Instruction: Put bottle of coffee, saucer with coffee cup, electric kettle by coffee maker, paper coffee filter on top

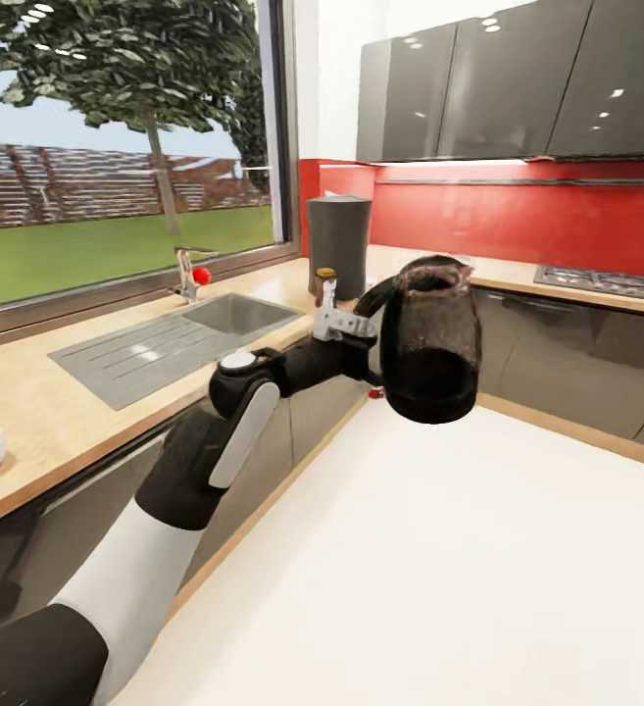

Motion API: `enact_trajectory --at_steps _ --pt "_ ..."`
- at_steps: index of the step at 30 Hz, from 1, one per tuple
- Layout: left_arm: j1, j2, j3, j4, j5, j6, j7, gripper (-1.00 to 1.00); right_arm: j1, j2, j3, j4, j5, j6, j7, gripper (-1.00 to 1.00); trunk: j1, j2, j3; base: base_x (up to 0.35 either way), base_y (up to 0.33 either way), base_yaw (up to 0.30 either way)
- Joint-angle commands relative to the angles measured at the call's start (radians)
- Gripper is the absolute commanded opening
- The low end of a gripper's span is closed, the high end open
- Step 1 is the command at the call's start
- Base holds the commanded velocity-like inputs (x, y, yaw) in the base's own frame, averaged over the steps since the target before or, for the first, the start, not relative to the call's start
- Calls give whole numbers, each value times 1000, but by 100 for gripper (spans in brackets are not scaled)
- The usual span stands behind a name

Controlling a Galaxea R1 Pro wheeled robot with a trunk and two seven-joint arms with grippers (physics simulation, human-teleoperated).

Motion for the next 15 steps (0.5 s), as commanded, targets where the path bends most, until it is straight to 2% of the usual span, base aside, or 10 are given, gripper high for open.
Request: enact_trajectory --at_steps 1,2,4,6,8,9,10,12,15 --pt "26 36 -47 0 -14 -66 -14 -100 -2 0 3 4 1 -8 1 100 0 -1 -1 0 -1 -210" --pt "32 47 -66 0 -13 -86 -16 -100 -2 0 3 4 1 -8 1 100 0 -1 -1 0 -1 -182" --pt "51 80 -131 0 -12 -133 -20 -100 -2 0 3 4 1 -8 0 100 0 -1 -1 0 0 -105" --pt "75 98 -156 1 -11 -156 -22 -100 -2 0 3 4 1 -8 0 100 0 -1 -1 0 0 -54" --pt "105 116 -169 1 -11 -188 -22 -100 -2 0 3 4 1 -8 0 100 0 -1 -1 0 0 -27" --pt "140 145 -176 1 -11 -238 -23 -100 -2 0 3 4 1 -8 0 100 0 -1 -1 0 0 -11" --pt "150 157 -177 1 -11 -252 -23 -100 -2 0 3 4 1 -9 0 100 0 -1 -1 0 0 -9" --pt "185 197 -188 -1 -11 -289 -24 -100 -2 0 3 4 1 -9 0 100 0 -1 -1 0 0 -5" --pt "228 223 -205 -6 -10 -309 -23 -100 -2 0 3 4 1 -10 -1 100 0 -1 -1 0 0 -1"
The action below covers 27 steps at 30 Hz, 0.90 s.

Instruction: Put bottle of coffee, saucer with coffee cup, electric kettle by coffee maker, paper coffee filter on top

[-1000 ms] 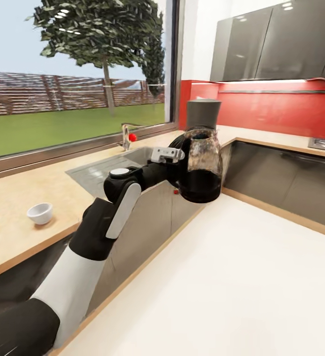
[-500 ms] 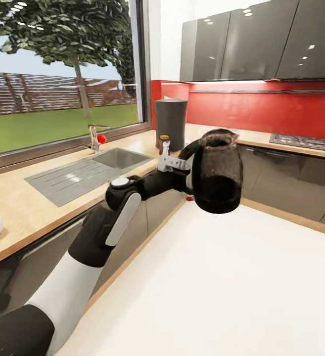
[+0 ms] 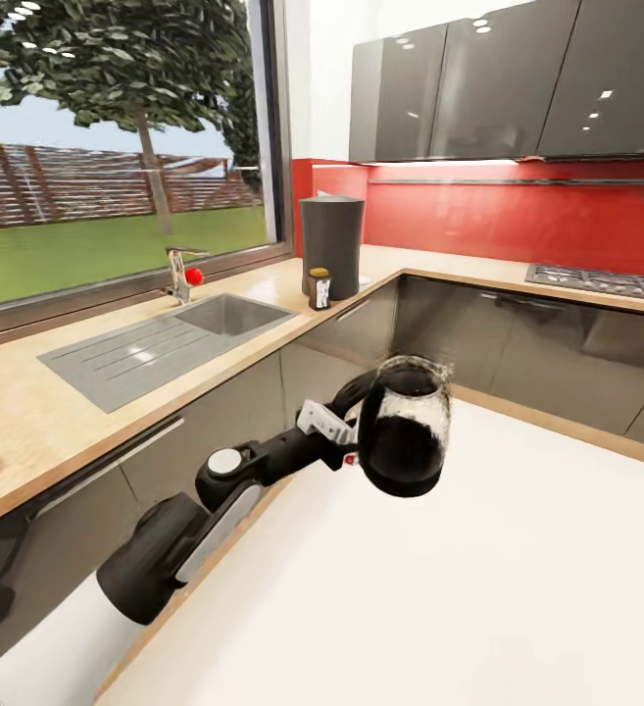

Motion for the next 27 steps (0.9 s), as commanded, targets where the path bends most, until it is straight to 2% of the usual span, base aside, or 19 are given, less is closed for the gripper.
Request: enact_trajectory --at_steps 1,2,3,6,18,27 --pt "12 4 -2 -5 12 1 2 -100 -2 0 3 4 1 -8 1 100 0 -1 -1 0 0 0" --pt "26 5 -4 -5 12 -2 2 -100 -2 0 3 4 1 -8 1 100 0 -1 -1 0 0 0" --pt "65 7 -5 -21 12 -21 3 -100 -2 0 3 4 1 -8 1 100 0 -1 -1 0 0 0" --pt "81 9 -4 -33 12 -29 3 -100 -2 0 3 4 1 -8 1 100 0 -1 -1 0 0 0" --pt "88 17 -5 -34 13 -37 3 -100 -2 0 3 4 1 -8 1 100 0 -1 -1 0 0 0" --pt "90 17 -5 -34 13 -37 3 -100 -2 0 3 4 1 -8 0 100 34 -64 -29 0 0 0"
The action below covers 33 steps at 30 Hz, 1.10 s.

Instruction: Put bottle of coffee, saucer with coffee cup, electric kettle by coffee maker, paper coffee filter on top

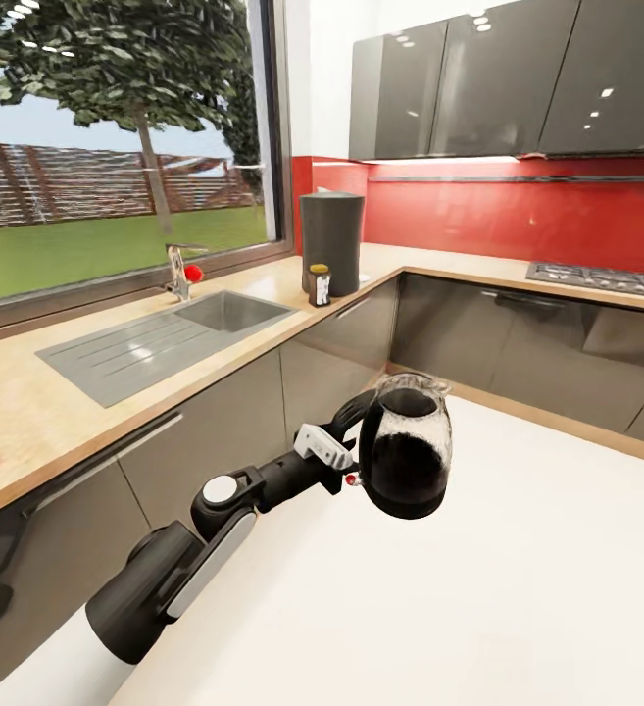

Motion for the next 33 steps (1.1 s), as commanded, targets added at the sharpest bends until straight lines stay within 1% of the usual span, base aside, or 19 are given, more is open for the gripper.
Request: enact_trajectory --at_steps 1,2,10,13,19,25,29,33 --pt "-1 0 0 -1 12 6 1 -100 -2 0 3 4 1 -8 1 100 4 -8 -4 0 0 0" --pt "-1 0 0 -1 12 6 1 -100 -2 0 3 4 1 -8 1 100 8 -15 -7 0 0 0" --pt "-1 0 -1 0 12 6 2 -100 -2 0 2 4 1 -8 2 100 8 -15 -7 3 0 0" --pt "-1 0 -1 1 12 5 2 -100 -2 0 2 4 1 -7 2 100 8 -15 -7 162 0 0" --pt "-1 0 0 2 12 5 2 -100 -2 0 3 4 1 -5 2 100 8 -15 -7 305 -30 0" --pt "-1 0 -1 3 12 5 2 -100 -2 0 3 4 2 -5 2 100 8 -15 -7 326 -113 -3" --pt "-1 0 -1 3 12 5 2 -100 -2 0 3 4 2 -5 2 100 8 -15 -7 323 -154 -121" --pt "-1 0 -1 3 12 5 2 -100 -2 0 3 4 2 -5 2 100 8 -15 -7 314 -172 -231"
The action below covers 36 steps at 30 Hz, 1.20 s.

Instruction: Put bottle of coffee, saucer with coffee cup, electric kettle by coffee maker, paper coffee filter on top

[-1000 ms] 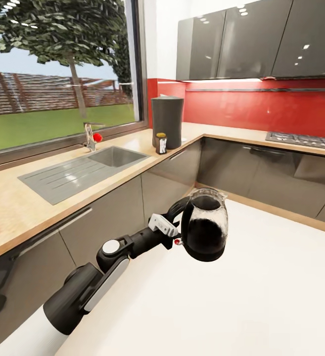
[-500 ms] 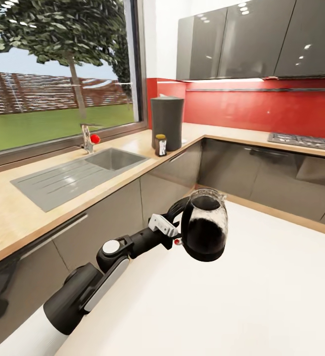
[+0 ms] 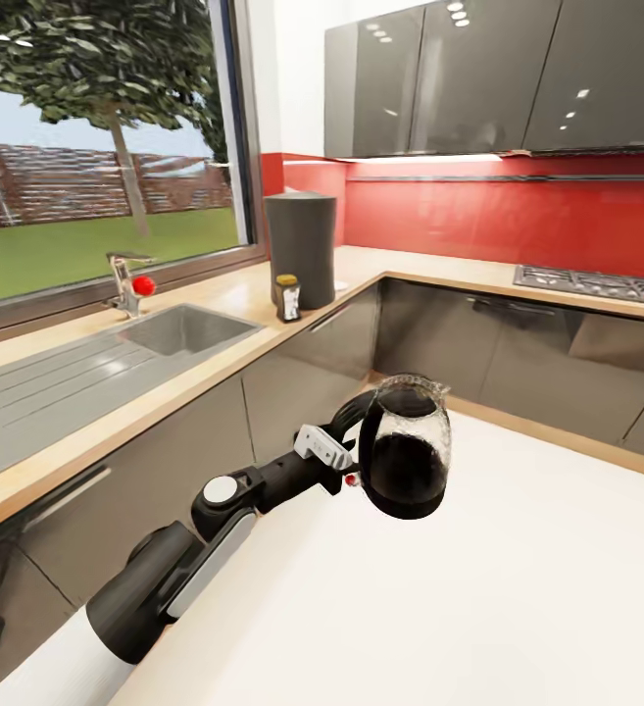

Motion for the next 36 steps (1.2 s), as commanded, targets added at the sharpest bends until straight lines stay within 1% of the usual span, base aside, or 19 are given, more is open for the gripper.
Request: enact_trajectory --at_steps 1,9,17,28,36 --pt "-1 1 0 -2 12 7 1 -100 -2 0 3 4 1 -7 1 100 0 -1 -1 308 -183 -266" --pt "-1 1 1 -2 12 4 1 -100 -2 0 3 4 1 -7 1 100 0 -1 -1 305 -190 -274" --pt "-1 1 0 12 12 -21 1 -100 -2 0 3 4 1 -7 2 100 0 -1 -1 304 -192 -266" --pt "-1 1 0 14 12 -22 1 -100 -2 0 3 4 1 -6 2 100 0 -1 -1 304 -186 -35" --pt "-1 1 0 15 12 -22 1 -100 -2 0 3 4 2 -4 1 100 0 -1 -1 318 -97 -1"
